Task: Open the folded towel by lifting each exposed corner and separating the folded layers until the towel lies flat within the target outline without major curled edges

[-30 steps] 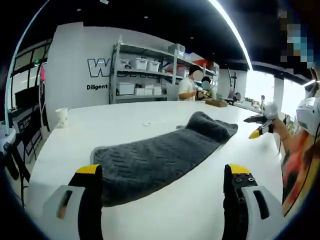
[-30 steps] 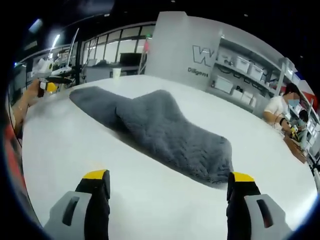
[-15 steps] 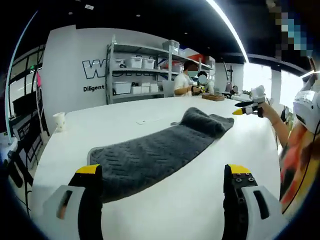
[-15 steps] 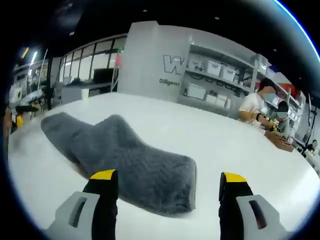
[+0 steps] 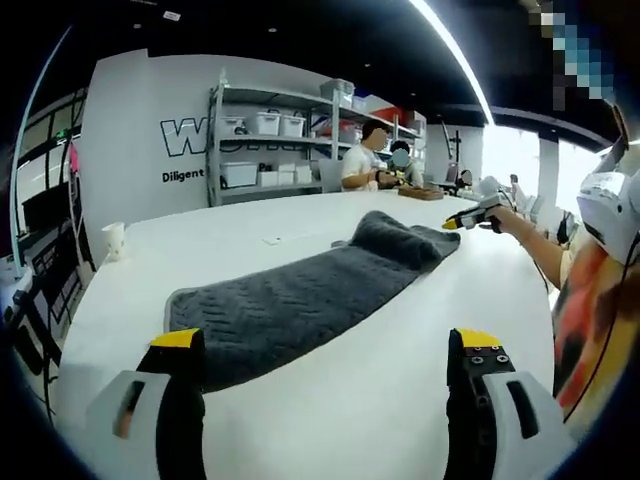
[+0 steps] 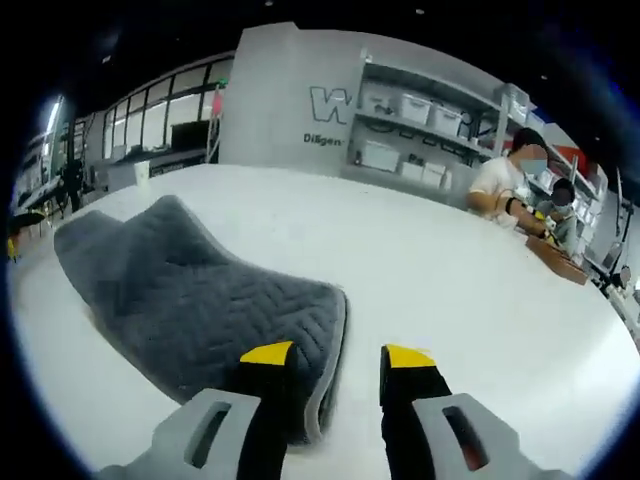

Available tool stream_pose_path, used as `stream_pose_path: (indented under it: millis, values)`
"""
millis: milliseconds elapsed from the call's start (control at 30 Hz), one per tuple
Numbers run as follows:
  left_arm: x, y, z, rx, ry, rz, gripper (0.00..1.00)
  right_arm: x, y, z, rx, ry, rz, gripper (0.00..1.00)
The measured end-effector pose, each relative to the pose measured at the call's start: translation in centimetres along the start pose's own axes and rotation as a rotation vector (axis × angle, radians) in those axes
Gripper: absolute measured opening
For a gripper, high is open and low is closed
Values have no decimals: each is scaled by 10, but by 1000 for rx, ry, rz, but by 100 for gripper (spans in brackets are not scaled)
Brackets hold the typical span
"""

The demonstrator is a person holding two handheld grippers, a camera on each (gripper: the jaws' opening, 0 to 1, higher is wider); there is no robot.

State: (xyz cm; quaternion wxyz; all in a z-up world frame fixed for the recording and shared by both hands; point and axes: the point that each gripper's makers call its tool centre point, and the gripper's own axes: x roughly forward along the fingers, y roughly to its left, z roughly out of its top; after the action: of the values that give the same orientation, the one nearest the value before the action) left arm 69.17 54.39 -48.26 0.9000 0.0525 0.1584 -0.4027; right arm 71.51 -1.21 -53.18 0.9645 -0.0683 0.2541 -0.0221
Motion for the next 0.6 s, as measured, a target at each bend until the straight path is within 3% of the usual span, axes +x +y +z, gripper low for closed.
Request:
stream_pose_path:
  millis: [100, 367, 600]
  values:
    - [1, -1, 1, 3, 5, 1, 100, 5, 6, -6, 7, 13, 27, 28]
    - [2, -5, -1, 5, 12, -12, 99, 14, 11, -17, 36, 46, 71, 12]
    - [2, -7, -5, 6, 25, -12, 99, 18, 15, -19, 42, 64, 100, 5]
